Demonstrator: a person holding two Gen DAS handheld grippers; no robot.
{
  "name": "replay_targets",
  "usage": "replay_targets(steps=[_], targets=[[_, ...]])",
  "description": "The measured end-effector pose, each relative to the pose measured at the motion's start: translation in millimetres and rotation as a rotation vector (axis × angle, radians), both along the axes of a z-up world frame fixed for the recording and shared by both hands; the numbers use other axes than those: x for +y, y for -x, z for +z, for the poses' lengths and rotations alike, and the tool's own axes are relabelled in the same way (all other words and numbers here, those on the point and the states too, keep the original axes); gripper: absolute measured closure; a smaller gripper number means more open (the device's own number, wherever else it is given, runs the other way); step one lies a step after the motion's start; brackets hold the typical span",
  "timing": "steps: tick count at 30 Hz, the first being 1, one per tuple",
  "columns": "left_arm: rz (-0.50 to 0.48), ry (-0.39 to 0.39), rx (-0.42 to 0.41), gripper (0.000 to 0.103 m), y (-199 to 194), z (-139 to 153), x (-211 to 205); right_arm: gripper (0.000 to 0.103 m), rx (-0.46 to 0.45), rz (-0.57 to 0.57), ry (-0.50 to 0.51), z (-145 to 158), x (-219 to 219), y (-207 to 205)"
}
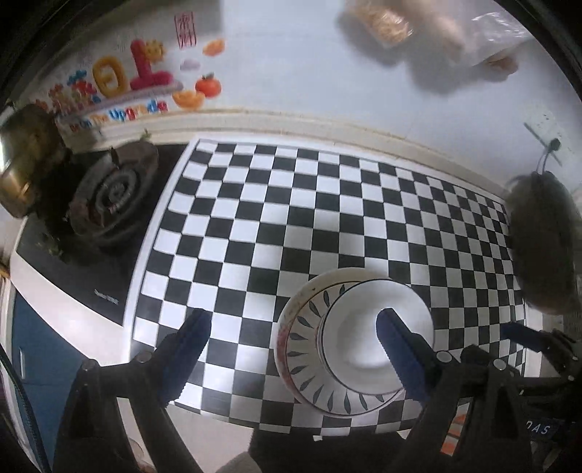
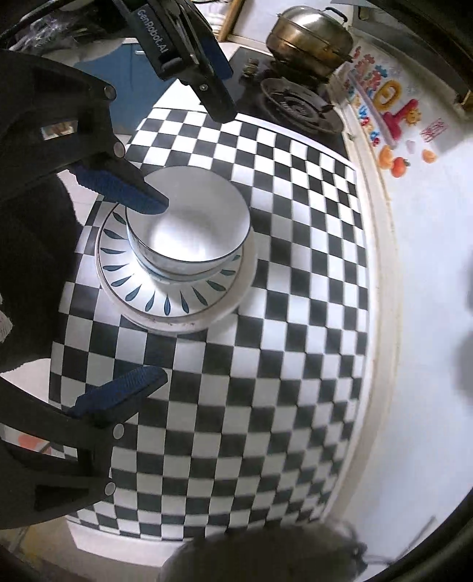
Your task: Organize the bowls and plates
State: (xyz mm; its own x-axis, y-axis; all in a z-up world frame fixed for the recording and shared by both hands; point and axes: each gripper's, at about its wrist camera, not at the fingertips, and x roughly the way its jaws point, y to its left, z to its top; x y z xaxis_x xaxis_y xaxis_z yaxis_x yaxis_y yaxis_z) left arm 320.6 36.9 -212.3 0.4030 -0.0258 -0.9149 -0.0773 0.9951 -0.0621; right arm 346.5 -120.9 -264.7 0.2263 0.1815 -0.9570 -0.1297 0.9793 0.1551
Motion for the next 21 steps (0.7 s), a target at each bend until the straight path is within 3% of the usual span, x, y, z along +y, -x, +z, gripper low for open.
replay_targets(steps=[7, 21], targets=[[-0.052, -0.032, -0.075, 0.010, 24.0, 28.1, -11.3, 0.015, -0.100, -0.045, 0.025, 38.0, -0.1, 27.2], [-0.054, -0.037, -0.244, 0.010, 88.4, 94.7, -26.2, 0.012, -0.335, -0.097, 0.064, 126.1, -15.5, 101.9]])
